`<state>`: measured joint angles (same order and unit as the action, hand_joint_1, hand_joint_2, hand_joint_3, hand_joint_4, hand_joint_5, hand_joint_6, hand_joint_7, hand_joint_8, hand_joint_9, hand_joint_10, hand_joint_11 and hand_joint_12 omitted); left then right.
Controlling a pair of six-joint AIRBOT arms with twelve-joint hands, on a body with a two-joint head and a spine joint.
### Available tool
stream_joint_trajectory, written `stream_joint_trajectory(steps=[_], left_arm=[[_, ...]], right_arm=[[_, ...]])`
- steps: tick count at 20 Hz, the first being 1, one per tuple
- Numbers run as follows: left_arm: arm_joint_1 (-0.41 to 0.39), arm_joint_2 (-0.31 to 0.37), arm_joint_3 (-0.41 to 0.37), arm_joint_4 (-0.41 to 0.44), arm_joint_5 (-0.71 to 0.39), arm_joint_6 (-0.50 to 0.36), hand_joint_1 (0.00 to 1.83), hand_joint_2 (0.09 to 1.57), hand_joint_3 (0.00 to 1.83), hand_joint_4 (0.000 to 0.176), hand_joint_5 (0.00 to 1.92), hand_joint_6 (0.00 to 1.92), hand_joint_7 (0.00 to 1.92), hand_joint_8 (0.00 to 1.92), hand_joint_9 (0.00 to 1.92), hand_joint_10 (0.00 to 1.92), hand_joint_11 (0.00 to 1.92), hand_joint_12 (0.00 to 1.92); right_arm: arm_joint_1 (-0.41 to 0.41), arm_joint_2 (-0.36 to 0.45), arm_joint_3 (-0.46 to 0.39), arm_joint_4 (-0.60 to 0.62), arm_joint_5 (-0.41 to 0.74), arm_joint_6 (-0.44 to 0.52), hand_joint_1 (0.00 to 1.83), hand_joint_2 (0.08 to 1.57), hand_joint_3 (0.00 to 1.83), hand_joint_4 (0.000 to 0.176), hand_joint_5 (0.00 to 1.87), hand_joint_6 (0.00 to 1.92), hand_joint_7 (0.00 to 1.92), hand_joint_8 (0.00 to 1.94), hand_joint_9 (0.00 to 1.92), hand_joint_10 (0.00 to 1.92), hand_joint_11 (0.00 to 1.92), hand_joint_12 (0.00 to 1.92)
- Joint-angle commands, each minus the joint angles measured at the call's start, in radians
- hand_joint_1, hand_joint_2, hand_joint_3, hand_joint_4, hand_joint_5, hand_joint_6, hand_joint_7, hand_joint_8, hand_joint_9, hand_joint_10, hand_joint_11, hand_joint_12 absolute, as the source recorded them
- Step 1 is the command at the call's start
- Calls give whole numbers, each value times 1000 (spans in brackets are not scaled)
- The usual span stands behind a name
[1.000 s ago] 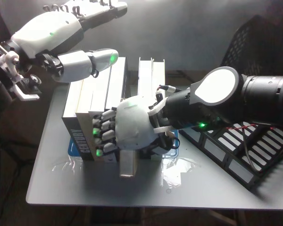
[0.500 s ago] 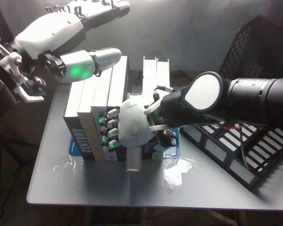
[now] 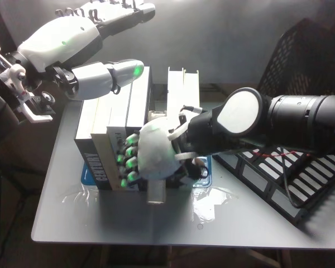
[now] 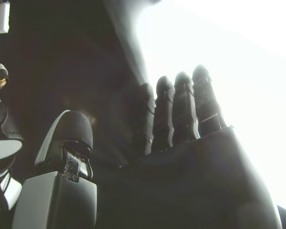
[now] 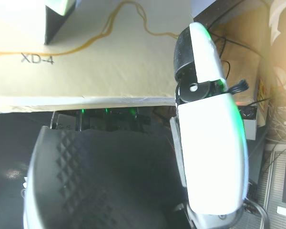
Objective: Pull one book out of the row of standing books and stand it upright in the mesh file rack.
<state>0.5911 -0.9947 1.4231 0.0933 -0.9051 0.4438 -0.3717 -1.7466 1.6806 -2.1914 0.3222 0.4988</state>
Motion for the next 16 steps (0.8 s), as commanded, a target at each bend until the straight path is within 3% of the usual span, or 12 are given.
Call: stream_joint_trajectory(steps=[1,3,4,6,7,9,10,11,12,14,15,16], left_arm=[[-10,5,3,-26,-131,-7,343,1381,0,16,195,9,110,2,4,2,0,0],[-11,4,3,-27,-133,-7,381,1377,0,2,220,17,119,5,15,7,0,0],[-12,4,3,-27,-133,-7,398,1371,0,0,228,19,124,6,21,9,0,0],[-13,3,4,-27,-134,-7,402,1374,0,0,234,20,131,8,22,10,0,0],[-13,2,4,-27,-133,-7,402,1372,0,0,234,20,134,9,19,8,0,0],[-12,1,5,-27,-133,-7,401,1371,0,0,245,23,141,11,23,10,0,0],[-12,1,5,-27,-133,-7,403,1372,0,0,242,21,142,11,24,10,0,0],[-12,0,5,-27,-133,-7,426,1365,0,0,248,23,146,10,24,11,0,0],[-13,0,5,-27,-132,-8,431,1363,0,0,250,23,146,10,25,11,0,0],[-13,-2,8,-27,-132,-9,407,1364,0,0,234,14,133,3,11,5,0,0],[-13,-2,8,-27,-132,-9,404,1367,0,0,232,12,133,3,4,2,0,0],[-12,-2,8,-27,-133,-9,416,1365,0,0,235,13,136,3,5,2,0,0]], right_arm=[[0,6,-12,17,-16,3,1120,1104,0,0,187,14,114,2,25,12,0,118],[0,6,-12,17,-17,3,1121,1106,1,15,152,11,129,24,67,27,32,18],[0,6,-8,23,-19,3,1121,1105,0,0,169,17,105,11,27,9,6,7],[0,6,0,31,-16,2,1121,1106,1,15,155,9,132,19,69,25,32,17],[0,6,2,30,-16,0,1121,1105,0,0,170,14,107,7,28,7,6,7],[0,6,-1,31,-20,0,1121,1106,1,15,156,6,133,19,70,23,32,17],[0,6,-10,30,-21,-3,1121,1105,0,0,171,12,107,7,29,5,6,7],[0,6,-14,29,-24,-8,1124,1105,0,10,160,6,83,1,18,0,0,1],[0,6,-8,29,-25,-8,1116,1107,1,0,228,0,143,3,59,0,0,220],[0,6,5,43,-18,-8,1125,1105,0,9,165,2,83,1,16,4,0,18],[-1,6,4,43,-28,-8,1115,1108,1,0,229,0,142,3,58,1,0,223],[-1,6,0,43,-26,-8,1124,1103,0,0,192,1,111,2,26,5,0,96]])
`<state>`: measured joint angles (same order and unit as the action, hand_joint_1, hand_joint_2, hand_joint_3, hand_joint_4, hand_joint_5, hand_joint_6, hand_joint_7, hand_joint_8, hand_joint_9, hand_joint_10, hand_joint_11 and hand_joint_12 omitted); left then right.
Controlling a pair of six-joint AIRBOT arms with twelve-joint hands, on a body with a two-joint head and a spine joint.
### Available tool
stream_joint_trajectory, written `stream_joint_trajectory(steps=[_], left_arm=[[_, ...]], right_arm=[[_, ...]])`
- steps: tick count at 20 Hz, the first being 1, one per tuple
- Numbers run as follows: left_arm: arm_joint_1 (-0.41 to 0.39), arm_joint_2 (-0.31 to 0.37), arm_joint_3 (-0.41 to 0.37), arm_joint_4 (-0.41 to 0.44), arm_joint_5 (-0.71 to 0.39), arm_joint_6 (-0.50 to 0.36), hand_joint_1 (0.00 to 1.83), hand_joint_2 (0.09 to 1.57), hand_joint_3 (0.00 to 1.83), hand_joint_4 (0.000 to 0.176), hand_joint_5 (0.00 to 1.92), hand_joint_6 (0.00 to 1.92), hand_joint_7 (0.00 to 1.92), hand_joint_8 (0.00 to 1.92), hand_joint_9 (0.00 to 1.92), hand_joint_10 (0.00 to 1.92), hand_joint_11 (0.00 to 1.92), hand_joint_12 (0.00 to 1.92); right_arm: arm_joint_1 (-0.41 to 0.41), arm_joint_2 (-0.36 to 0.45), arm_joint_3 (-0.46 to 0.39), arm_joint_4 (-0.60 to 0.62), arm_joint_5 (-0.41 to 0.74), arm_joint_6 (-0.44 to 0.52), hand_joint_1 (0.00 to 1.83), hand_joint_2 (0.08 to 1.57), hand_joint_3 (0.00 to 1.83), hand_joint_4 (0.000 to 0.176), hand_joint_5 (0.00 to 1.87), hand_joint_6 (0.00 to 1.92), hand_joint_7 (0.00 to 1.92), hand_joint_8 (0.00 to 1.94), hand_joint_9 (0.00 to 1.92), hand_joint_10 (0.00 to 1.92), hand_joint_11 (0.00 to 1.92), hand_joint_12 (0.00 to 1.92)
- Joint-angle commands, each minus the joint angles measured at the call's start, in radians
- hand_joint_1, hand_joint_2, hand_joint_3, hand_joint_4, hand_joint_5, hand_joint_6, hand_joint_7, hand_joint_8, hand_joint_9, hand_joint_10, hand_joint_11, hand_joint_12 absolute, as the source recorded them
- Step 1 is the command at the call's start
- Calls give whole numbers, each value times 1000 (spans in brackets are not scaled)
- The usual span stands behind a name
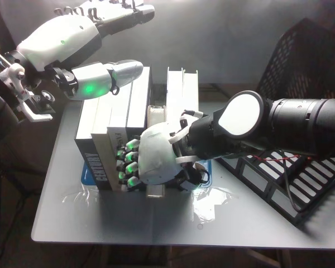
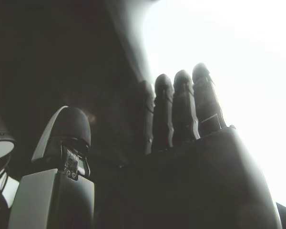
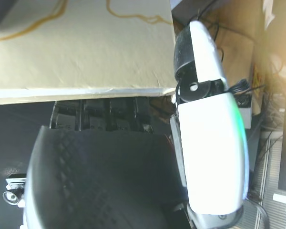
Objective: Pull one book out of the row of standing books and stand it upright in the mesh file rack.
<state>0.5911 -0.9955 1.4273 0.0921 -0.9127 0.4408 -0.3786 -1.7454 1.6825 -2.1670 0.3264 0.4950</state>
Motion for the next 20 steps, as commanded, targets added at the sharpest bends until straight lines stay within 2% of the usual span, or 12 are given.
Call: stream_joint_trajectory(steps=[1,6,8,9,11,12,14,15,17,18,19,20], left_arm=[[-11,-1,4,-26,-125,-6,415,1363,0,0,240,14,137,4,9,4,0,0],[-12,-17,18,-25,-122,-13,422,1342,0,13,231,7,130,1,9,4,0,0],[-13,-19,24,-22,-120,-20,390,1329,0,6,241,10,145,6,39,17,0,0],[-13,-19,25,-22,-119,-20,388,1330,0,0,239,9,132,0,39,17,0,0],[-15,-24,30,-19,-116,-21,434,1316,0,0,247,11,155,10,38,18,0,0],[-16,-28,34,-17,-116,-23,462,1303,0,0,235,6,163,11,53,24,0,0],[-19,-37,42,-11,-115,-27,423,1280,0,0,150,4,74,0,2,1,0,0],[-21,-39,44,-8,-114,-30,457,1282,0,0,135,1,55,0,0,0,0,0],[-23,-48,55,-2,-112,-40,519,1288,0,0,130,42,49,18,5,1,0,0],[-26,-53,60,4,-109,-43,631,1353,0,0,89,232,143,223,0,766,0,1537],[-30,-57,64,9,-108,-46,125,1473,45,0,24,645,200,638,22,1266,0,1844],[-34,-60,67,14,-107,-49,24,1344,0,4,4,694,167,773,4,1353,0,1906]], right_arm=[[5,5,-6,13,-30,-4,1125,1105,0,9,166,2,83,1,16,4,0,18],[5,5,7,29,-19,-4,1121,1105,0,0,173,7,107,7,29,5,6,7],[5,5,5,29,-20,-4,1121,1106,1,15,158,1,133,19,70,22,32,17],[5,5,4,29,-20,-4,1121,1105,0,0,173,7,107,7,29,4,6,7],[5,5,8,30,-20,-4,1121,1106,1,15,158,1,133,19,70,22,32,17],[5,5,9,27,-16,-4,1121,1105,0,0,173,7,107,7,29,4,6,7],[5,5,14,31,-12,-4,1121,1106,1,15,158,1,133,19,70,22,32,17],[5,5,14,33,-12,-4,1121,1105,0,0,173,7,107,7,29,4,6,7],[5,5,14,33,-12,-4,1121,1106,1,15,158,1,133,19,70,22,32,17],[5,5,14,33,-12,-4,1121,1105,0,0,173,7,107,7,29,4,6,7],[5,5,14,38,-12,-4,1124,1105,0,10,162,2,83,1,18,0,0,1],[5,5,19,37,-7,-5,1121,1106,1,15,158,1,133,19,70,22,32,17]])
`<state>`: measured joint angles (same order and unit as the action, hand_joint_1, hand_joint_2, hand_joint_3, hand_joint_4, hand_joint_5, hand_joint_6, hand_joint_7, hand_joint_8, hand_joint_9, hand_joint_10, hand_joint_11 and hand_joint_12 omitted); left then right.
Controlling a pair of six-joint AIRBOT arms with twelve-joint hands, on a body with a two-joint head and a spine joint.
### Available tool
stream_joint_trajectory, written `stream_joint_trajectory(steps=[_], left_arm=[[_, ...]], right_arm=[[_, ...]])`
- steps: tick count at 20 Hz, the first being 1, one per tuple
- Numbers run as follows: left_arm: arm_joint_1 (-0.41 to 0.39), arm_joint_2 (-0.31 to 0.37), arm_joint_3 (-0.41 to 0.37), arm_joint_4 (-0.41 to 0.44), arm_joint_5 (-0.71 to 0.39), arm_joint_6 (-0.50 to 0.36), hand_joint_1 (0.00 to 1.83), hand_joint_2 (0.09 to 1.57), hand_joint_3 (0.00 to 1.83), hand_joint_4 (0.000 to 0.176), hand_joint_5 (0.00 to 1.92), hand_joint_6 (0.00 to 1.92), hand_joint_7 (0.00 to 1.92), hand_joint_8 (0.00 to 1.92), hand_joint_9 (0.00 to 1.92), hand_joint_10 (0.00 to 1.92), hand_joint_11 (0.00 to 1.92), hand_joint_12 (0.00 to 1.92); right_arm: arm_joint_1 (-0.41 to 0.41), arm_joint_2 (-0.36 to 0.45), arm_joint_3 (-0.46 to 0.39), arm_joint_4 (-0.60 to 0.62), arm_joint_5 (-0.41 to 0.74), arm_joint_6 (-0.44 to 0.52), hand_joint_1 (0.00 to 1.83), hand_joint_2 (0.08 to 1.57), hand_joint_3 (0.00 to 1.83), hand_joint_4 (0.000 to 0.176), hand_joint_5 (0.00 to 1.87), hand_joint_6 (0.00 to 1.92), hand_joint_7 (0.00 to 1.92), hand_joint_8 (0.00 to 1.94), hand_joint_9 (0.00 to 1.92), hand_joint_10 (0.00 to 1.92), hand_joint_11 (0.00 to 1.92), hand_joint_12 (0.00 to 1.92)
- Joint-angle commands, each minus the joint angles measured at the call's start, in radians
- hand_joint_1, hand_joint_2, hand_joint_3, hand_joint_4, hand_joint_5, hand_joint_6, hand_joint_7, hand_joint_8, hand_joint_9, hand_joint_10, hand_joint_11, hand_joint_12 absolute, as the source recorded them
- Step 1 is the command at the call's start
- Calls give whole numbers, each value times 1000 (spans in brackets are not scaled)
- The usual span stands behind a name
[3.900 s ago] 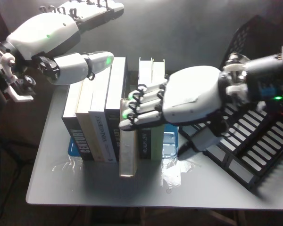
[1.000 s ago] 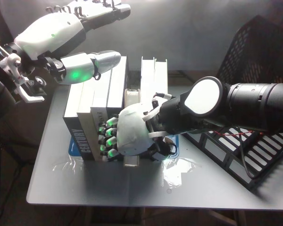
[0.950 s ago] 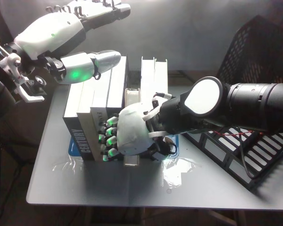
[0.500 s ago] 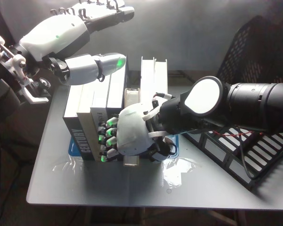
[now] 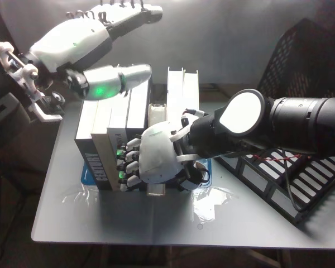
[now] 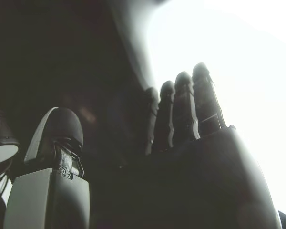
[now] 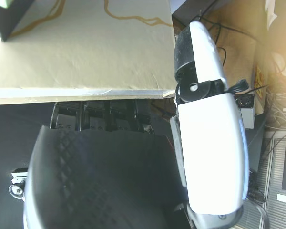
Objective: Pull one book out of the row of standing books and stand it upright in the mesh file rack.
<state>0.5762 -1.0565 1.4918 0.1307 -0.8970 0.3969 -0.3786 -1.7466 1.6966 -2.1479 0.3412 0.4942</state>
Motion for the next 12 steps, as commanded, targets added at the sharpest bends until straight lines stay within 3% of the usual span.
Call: stream_joint_trajectory(steps=[1,3,12], left_arm=[[-20,-1,4,-22,-123,-5,4,1320,0,6,0,695,152,819,0,1368,0,1918],[-22,-3,5,-22,-123,-6,0,1314,0,7,0,696,147,831,0,1372,0,1921],[-24,-3,7,-25,-130,-11,0,1316,0,7,0,698,145,836,0,1373,0,1921]], right_arm=[[5,6,6,19,-22,-4,1118,1105,0,0,222,13,155,6,71,4,6,222],[5,6,6,19,-21,-4,1121,1103,0,0,242,10,162,2,73,1,0,339],[5,6,16,19,-21,-4,1120,1103,0,0,244,8,162,1,73,1,0,351]])
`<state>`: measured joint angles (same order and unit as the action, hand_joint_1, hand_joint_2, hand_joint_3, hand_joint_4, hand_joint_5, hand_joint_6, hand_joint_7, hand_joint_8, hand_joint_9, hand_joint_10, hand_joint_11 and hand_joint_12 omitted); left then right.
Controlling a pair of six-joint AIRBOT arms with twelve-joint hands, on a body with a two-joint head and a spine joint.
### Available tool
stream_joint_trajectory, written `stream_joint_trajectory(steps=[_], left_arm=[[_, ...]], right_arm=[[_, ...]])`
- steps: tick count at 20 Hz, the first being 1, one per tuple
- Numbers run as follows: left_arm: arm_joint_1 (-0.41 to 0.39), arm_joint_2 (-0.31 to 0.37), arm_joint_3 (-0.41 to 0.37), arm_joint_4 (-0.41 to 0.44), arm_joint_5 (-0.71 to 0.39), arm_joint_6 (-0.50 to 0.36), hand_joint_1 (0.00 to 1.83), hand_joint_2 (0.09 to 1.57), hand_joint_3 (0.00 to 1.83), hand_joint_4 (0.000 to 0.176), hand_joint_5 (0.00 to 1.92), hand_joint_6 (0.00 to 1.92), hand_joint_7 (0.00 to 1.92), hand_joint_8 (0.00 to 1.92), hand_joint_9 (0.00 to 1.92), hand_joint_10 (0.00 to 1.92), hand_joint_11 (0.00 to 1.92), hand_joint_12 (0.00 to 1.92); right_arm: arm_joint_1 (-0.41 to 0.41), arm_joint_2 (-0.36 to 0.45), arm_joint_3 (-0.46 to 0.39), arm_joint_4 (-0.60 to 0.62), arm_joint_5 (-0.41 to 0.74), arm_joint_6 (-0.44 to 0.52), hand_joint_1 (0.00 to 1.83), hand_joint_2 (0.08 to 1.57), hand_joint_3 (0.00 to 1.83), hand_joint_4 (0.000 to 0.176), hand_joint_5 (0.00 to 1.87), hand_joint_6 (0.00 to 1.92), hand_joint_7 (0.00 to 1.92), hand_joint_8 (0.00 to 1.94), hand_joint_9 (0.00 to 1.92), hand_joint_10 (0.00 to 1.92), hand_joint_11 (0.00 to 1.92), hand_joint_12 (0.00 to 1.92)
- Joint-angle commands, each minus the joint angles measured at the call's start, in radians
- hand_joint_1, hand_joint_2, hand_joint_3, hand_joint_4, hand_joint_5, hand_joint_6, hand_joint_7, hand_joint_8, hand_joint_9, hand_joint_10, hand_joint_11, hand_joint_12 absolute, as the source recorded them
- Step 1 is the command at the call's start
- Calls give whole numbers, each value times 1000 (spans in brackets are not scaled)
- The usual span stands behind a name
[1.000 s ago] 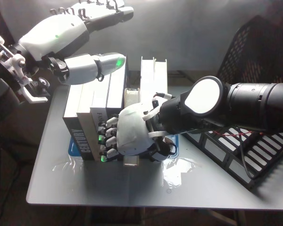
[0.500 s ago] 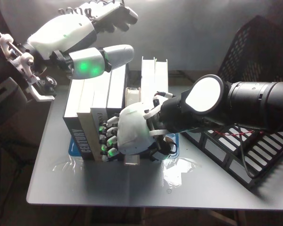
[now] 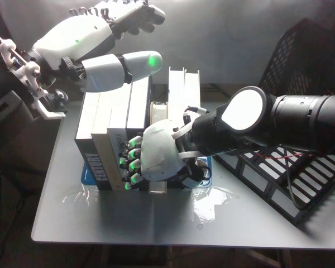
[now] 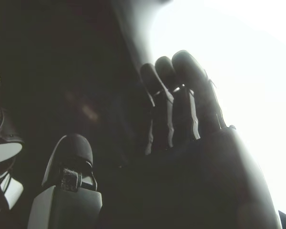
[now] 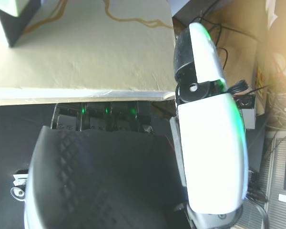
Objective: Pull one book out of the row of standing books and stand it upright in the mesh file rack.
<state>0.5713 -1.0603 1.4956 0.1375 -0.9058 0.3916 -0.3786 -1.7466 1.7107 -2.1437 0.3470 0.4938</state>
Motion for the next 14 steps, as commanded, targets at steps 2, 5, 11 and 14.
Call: stream_joint_trajectory(steps=[2,5,11,14], left_arm=[[-19,2,3,-35,-123,-6,0,1317,0,7,0,699,145,837,0,1373,0,1921],[-18,4,2,-38,-129,-6,0,1317,0,7,0,699,145,838,0,1373,0,1921],[-19,4,1,-39,-133,-6,0,1319,0,7,0,699,144,840,0,1373,0,1921],[-19,4,0,-39,-136,-6,0,1320,0,7,0,699,144,840,0,1373,0,1921]], right_arm=[[2,6,-4,14,-27,-4,1120,1103,0,0,244,8,162,1,73,1,0,353],[-6,6,-14,14,-33,-4,1120,1103,0,0,244,8,162,1,73,1,0,354],[-8,6,-2,16,-30,-4,1120,1103,0,0,245,7,163,1,73,1,0,356],[-8,6,-7,16,-29,-4,1120,1103,0,0,245,6,163,1,73,1,0,357]])
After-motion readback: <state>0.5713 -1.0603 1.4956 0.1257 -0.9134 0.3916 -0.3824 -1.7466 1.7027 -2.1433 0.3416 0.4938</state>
